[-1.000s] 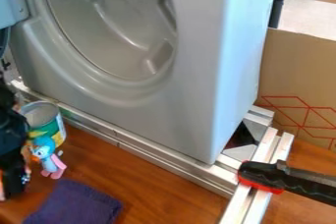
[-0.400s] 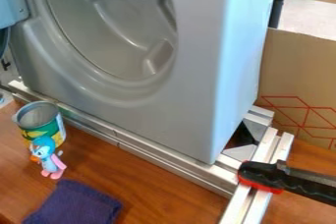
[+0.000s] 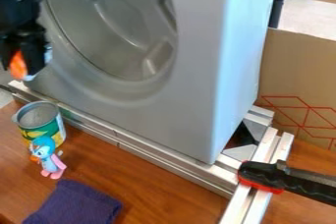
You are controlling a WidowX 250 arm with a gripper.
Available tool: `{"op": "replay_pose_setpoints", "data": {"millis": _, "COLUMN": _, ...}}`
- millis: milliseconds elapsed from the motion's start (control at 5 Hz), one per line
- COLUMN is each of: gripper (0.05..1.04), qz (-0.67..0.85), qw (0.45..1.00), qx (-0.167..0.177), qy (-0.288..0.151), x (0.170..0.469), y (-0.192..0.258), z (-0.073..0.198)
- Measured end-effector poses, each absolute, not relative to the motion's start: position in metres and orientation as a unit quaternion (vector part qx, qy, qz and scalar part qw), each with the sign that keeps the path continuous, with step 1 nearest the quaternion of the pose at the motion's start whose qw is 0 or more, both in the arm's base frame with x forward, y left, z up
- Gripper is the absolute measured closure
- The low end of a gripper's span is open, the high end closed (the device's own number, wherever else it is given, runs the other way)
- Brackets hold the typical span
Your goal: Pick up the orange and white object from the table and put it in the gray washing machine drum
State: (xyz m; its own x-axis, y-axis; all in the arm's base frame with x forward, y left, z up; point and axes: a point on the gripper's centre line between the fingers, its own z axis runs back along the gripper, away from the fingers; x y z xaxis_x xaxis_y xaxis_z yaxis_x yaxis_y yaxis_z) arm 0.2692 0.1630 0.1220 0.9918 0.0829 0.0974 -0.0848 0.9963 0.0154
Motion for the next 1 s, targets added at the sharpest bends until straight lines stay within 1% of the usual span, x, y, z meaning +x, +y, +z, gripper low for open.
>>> {"op": "replay_pose_setpoints", "data": {"millis": 200, "gripper": 0.478, "qz": 0.019, "qw": 0.997, "qx": 0.001, "qy": -0.072, "x": 0.300, "y": 0.145, "z": 0.120}}
{"op": "replay_pose_setpoints", "data": {"millis": 400, "gripper": 0.478, "qz": -0.003, "qw": 0.998, "qx": -0.008, "qy": -0.059, "x": 0.326, "y": 0.123, "z": 0.111}}
{"op": "replay_pose_setpoints", "data": {"millis": 600, "gripper": 0.478, "qz": -0.031, "qw": 0.999, "qx": -0.002, "qy": -0.040, "x": 0.339, "y": 0.101, "z": 0.109}}
{"op": "replay_pose_setpoints", "data": {"millis": 800, "gripper": 0.478, "qz": -0.047, "qw": 0.997, "qx": -0.002, "qy": -0.061, "x": 0.350, "y": 0.085, "z": 0.109}}
{"op": "replay_pose_setpoints", "data": {"millis": 1000, "gripper": 0.478, "qz": -0.037, "qw": 0.996, "qx": 0.005, "qy": -0.087, "x": 0.359, "y": 0.085, "z": 0.110}}
